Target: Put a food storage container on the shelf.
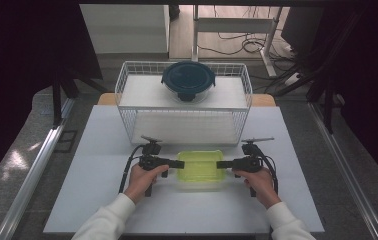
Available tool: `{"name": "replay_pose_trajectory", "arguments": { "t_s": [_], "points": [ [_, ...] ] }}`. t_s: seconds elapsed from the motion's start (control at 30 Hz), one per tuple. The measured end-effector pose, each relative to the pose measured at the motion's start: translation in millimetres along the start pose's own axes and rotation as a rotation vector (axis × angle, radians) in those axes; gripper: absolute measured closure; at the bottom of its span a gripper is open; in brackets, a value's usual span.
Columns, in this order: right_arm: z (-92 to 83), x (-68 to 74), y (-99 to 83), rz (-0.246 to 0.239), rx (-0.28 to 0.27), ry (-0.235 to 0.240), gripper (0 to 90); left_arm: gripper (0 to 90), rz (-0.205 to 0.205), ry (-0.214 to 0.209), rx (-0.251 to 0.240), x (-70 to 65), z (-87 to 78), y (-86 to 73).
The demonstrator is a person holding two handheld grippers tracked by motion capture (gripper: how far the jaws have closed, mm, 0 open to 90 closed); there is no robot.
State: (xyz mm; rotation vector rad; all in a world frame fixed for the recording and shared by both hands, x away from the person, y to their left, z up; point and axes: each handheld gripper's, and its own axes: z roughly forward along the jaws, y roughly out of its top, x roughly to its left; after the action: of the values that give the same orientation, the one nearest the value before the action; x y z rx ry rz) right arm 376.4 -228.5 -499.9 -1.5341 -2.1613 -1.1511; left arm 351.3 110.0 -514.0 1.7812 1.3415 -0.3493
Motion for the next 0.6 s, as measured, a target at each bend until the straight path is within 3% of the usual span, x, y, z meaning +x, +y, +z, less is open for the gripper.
{"name": "replay_pose_trajectory", "arguments": {
  "t_s": [0.07, 0.2, 0.23, 0.3, 0.33, 0.4, 0.6],
  "points": [
    [0.5, -1.4, -0.9, 0.014, 0.001, 0.012, 52.3, 43.8, -0.012, -0.017, 0.005, 0.2, 1.0, -0.6],
    [1.0, -3.2, -1.8, 0.035, 0.008, 0.053, 60.2, 55.8, -0.057, -0.073, 0.016, 2.5, 3.6, -1.9],
    [1.1, -2.6, -1.8, 0.035, 0.009, 0.057, 62.1, 58.2, -0.058, -0.064, 0.02, 2.2, 4.1, -2.4],
    [1.5, 0.0, -2.4, 0.016, 0.015, 0.02, 67.3, 64.2, -0.055, -0.042, 0.021, 1.1, 3.9, -2.8],
    [1.3, 0.6, -3.1, 0.016, 0.019, 0.009, 69.5, 66.6, -0.076, -0.049, 0.009, 0.4, 3.3, -3.0],
    [-0.1, 0.6, -4.0, 0.033, 0.017, 0.013, 71.6, 72.0, -0.065, -0.036, 0.009, 0.5, 0.9, -3.2],
    [-4.5, 6.7, -6.3, 0.028, 0.007, 0.0, 74.9, 77.0, -0.046, -0.02, -0.017, -5.9, -4.8, -4.1]
  ]
}}
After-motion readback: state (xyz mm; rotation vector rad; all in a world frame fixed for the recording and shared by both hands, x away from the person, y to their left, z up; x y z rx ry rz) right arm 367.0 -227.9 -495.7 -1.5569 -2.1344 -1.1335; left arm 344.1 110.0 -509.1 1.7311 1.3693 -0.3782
